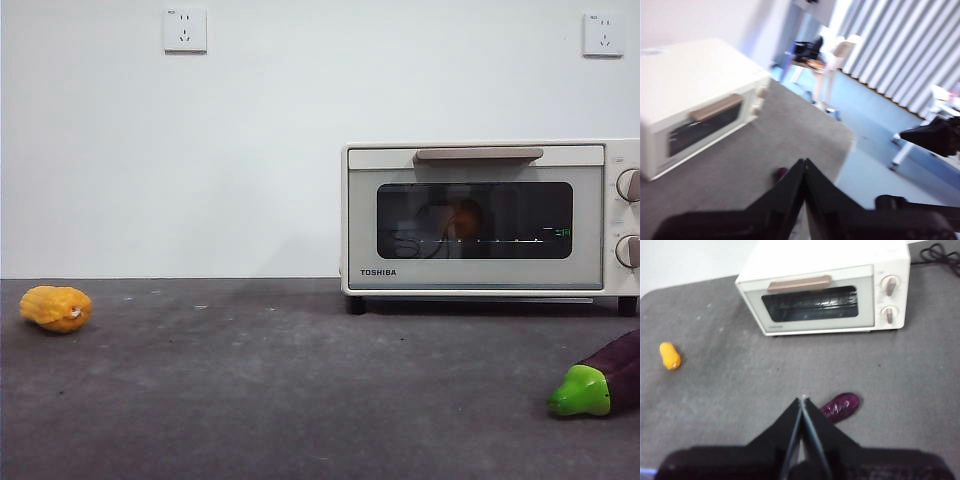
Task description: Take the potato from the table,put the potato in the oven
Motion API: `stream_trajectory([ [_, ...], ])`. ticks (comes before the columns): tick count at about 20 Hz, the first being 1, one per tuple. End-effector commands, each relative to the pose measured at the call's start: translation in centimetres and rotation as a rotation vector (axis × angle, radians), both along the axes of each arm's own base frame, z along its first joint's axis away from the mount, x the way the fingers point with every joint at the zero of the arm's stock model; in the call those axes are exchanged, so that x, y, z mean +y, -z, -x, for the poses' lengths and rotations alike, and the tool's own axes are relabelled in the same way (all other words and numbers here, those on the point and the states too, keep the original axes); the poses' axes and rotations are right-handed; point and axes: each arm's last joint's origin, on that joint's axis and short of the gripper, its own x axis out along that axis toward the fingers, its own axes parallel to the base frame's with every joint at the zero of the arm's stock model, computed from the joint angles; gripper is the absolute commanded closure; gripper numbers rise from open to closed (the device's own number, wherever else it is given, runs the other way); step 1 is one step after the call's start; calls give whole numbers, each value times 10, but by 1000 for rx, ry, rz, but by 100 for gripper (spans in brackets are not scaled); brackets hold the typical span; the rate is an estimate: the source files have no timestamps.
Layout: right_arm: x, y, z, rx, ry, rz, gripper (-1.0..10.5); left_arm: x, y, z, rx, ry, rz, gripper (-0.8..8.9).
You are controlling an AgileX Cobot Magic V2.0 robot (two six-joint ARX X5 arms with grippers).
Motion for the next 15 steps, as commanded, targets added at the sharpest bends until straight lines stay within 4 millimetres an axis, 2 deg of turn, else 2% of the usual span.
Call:
stream_trajectory([
  [1, -1, 1, 2, -2, -23, 36, 948, 9, -2, 17, -5, -53, -28, 818],
  [8, -2, 7, 5, 49, -55, 116, 947, 37, 2, 67, 42, -271, -129, 818],
  [15, -2, 7, 5, 48, -56, 118, 946, 65, 7, 113, 2, -510, -223, 817],
])
